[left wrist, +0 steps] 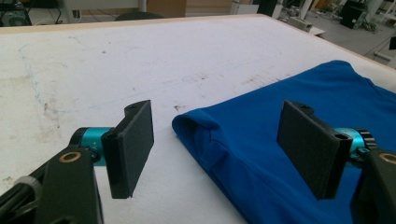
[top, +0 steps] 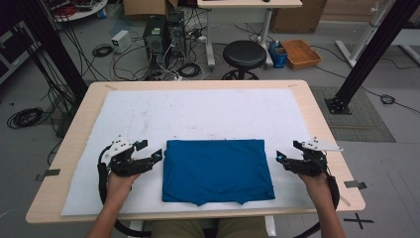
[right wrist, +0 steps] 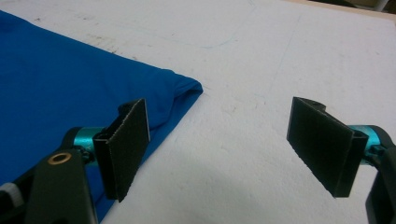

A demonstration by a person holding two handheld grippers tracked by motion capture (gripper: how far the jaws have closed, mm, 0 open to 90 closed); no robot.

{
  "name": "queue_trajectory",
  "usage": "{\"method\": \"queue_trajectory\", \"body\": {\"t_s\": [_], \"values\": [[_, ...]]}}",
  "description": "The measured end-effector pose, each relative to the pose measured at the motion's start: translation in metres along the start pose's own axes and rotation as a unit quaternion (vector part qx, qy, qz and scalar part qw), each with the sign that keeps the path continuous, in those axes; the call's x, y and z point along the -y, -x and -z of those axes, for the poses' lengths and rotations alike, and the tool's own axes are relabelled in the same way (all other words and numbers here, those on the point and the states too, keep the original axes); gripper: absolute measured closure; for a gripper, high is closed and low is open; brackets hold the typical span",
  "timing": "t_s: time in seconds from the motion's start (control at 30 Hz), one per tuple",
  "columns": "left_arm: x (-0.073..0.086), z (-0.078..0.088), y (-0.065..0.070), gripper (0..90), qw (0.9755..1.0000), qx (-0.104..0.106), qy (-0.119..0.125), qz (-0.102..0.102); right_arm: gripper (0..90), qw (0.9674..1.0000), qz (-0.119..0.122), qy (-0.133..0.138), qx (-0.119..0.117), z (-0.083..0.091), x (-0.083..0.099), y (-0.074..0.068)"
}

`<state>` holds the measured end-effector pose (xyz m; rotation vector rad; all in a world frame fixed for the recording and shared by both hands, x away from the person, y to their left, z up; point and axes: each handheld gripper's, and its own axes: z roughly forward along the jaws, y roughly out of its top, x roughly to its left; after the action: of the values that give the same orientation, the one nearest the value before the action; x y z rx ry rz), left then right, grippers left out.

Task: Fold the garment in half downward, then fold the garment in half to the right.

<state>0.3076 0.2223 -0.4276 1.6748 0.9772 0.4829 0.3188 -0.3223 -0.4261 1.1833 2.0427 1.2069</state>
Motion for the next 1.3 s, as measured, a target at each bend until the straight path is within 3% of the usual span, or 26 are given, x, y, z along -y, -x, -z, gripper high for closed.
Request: {"method": "queue_trajectory", "body": {"t_s": [0.27,0.47,0.73,0.87,1.03,1.13,1.2,1.3], "values": [[0.002,0.002,0.001,27.2,0.9999,0.001,-0.009,0.005,20.8,1.0000,0.006,0.001,-0.004,-0.004,-0.003,-0.004],[0.006,-0.001,0.005,27.2,0.9990,0.002,-0.043,0.012,20.8,1.0000,0.007,0.000,-0.005,-0.005,-0.003,-0.004],[0.018,-0.005,0.029,27.2,0.9931,-0.002,-0.114,0.029,20.8,0.9999,0.009,0.004,-0.007,-0.007,-0.003,-0.005],[0.025,-0.004,0.043,27.3,0.9898,-0.022,-0.136,0.034,20.8,0.9998,0.011,0.002,-0.014,-0.010,-0.005,-0.008],[0.033,0.002,0.064,27.3,0.9871,-0.048,-0.152,0.011,20.8,0.9996,0.017,0.000,-0.021,-0.010,-0.005,-0.011],[0.039,0.003,0.073,28.6,0.9830,-0.066,-0.171,-0.008,20.8,0.9996,0.015,0.002,-0.022,-0.009,-0.005,-0.012],[0.041,0.004,0.077,32.3,0.9819,-0.080,-0.170,-0.027,20.8,0.9995,0.017,0.002,-0.025,-0.009,-0.006,-0.013],[0.041,0.005,0.080,43.5,0.9823,-0.072,-0.168,-0.040,20.8,0.9992,0.028,0.002,-0.028,-0.012,-0.009,-0.019]]}}
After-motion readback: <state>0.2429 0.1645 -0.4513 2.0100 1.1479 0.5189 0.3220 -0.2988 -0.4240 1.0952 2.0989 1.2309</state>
